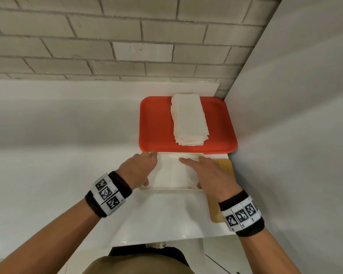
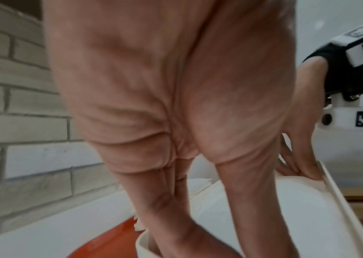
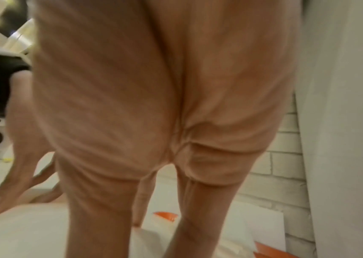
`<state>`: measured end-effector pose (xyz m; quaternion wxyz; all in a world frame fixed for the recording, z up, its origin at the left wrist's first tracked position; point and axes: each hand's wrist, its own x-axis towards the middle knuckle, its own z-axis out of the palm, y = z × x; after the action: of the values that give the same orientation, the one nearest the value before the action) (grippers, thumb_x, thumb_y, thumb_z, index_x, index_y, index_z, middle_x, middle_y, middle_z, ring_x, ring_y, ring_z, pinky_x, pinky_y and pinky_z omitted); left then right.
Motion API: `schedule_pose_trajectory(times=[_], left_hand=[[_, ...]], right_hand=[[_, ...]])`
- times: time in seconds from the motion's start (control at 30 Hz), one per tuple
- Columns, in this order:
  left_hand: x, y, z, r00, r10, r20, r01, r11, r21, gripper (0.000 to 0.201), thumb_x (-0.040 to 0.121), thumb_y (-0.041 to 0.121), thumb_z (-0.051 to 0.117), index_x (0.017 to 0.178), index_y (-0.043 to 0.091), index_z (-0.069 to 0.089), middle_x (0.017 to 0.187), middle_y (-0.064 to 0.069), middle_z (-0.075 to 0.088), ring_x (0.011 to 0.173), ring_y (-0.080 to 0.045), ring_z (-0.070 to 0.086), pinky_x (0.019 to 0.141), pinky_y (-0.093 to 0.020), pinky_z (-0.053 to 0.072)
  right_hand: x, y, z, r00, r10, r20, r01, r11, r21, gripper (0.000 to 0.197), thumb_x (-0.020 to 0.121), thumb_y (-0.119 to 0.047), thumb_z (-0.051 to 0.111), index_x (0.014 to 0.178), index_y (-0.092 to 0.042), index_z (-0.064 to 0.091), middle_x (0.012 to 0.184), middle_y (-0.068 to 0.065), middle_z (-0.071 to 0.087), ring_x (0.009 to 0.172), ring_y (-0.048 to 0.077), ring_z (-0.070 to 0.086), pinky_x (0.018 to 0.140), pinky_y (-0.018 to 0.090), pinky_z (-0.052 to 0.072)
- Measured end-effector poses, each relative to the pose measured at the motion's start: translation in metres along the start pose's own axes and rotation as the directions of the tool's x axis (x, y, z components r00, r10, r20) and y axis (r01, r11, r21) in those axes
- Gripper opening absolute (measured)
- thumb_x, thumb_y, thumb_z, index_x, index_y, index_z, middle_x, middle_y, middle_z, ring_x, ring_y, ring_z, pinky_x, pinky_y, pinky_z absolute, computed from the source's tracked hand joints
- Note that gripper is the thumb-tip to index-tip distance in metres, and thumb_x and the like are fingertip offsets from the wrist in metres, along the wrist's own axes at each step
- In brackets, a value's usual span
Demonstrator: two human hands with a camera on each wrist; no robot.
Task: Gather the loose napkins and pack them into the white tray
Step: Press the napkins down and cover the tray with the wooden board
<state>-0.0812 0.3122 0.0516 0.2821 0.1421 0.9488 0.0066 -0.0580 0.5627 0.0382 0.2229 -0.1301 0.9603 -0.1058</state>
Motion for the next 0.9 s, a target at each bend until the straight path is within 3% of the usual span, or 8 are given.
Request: schedule_pose_trajectory(times=[0.1,0.2,0.33,0.47,0.63,0.77,0.83,0.9], left_hand=[[-0.006,0.009,0.004,0.991,0.075,-0.109,-0.063,0.992,0.109,0.086,0.083,0.018,0.090,0.148,0.008,0.034,0.135,-0.010,0.052,0.123,-0.031,0.057,0.084,-0.038,0.055],[0.001,0.022,0.004,0.976,0.180,-0.127,-0.165,0.979,0.119,0.085,0.085,0.015,0.087,0.153,0.016,0.037,0.149,-0.007,0.040,0.129,-0.030,0.048,0.087,-0.039,0.055],[0.011,0.020,0.009,0.968,0.249,-0.037,-0.246,0.967,0.063,0.108,0.079,-0.002,0.085,0.163,0.032,0.026,0.153,-0.005,0.039,0.126,-0.032,0.051,0.095,-0.044,0.056],[0.016,0.013,0.017,0.957,0.287,-0.045,-0.280,0.953,0.110,0.120,0.081,0.005,0.087,0.164,0.049,0.011,0.154,-0.003,0.035,0.120,-0.031,0.052,0.094,-0.046,0.056],[0.016,0.010,0.021,0.955,0.289,-0.063,-0.279,0.951,0.131,0.119,0.085,0.014,0.086,0.164,0.057,0.008,0.160,-0.002,0.027,0.125,-0.033,0.049,0.096,-0.048,0.057],[0.014,0.011,0.024,0.956,0.282,-0.076,-0.272,0.955,0.122,0.117,0.088,0.015,0.084,0.164,0.057,0.005,0.163,-0.004,0.023,0.128,-0.034,0.046,0.095,-0.048,0.058],[0.013,0.012,0.023,0.955,0.286,-0.082,-0.274,0.953,0.127,0.115,0.089,0.015,0.082,0.164,0.057,0.005,0.163,-0.004,0.023,0.128,-0.034,0.045,0.096,-0.048,0.058],[0.012,0.013,0.022,0.955,0.286,-0.081,-0.274,0.952,0.135,0.114,0.090,0.015,0.082,0.164,0.056,0.006,0.163,-0.005,0.023,0.129,-0.035,0.045,0.096,-0.048,0.057]], right_hand=[[-0.003,-0.005,-0.007,0.998,-0.018,-0.062,0.013,0.997,-0.080,0.089,0.097,-0.012,0.074,0.164,-0.049,0.029,0.155,0.005,0.046,0.132,0.027,0.059,0.106,0.040,0.054],[0.002,-0.019,-0.011,0.998,-0.064,-0.010,0.063,0.997,-0.052,0.087,0.100,-0.005,0.068,0.165,-0.048,0.031,0.157,0.006,0.044,0.142,0.030,0.051,0.111,0.042,0.051],[0.014,-0.017,0.004,0.998,-0.052,0.028,0.054,0.995,-0.081,0.079,0.104,0.001,0.052,0.165,-0.047,0.032,0.145,0.008,0.046,0.128,0.031,0.055,0.100,0.042,0.057],[0.022,-0.015,0.010,1.000,-0.010,0.004,0.010,0.990,-0.142,0.088,0.101,0.006,0.055,0.168,-0.043,0.026,0.141,0.010,0.044,0.111,0.027,0.063,0.089,0.037,0.058],[0.028,0.005,-0.022,0.989,-0.023,0.143,0.013,0.997,0.077,0.073,0.092,-0.004,0.078,0.152,-0.040,0.055,0.146,0.000,0.055,0.129,0.019,0.061,0.106,0.034,0.053],[0.063,0.003,-0.080,0.939,0.020,-0.343,-0.012,1.000,0.025,0.010,0.106,-0.020,0.064,0.114,-0.018,0.068,0.108,0.007,0.068,0.093,0.023,0.071,0.082,0.037,0.062],[0.100,0.000,-0.095,0.871,0.098,-0.482,-0.102,0.995,0.018,0.026,0.108,-0.026,0.059,0.129,-0.011,0.060,0.117,0.018,0.063,0.102,0.036,0.068,0.085,0.044,0.059],[0.141,-0.004,-0.101,0.907,0.264,-0.329,-0.253,0.964,0.077,0.063,0.107,-0.047,0.058,0.155,-0.010,0.041,0.146,0.029,0.049,0.133,0.049,0.054,0.105,0.053,0.053]])
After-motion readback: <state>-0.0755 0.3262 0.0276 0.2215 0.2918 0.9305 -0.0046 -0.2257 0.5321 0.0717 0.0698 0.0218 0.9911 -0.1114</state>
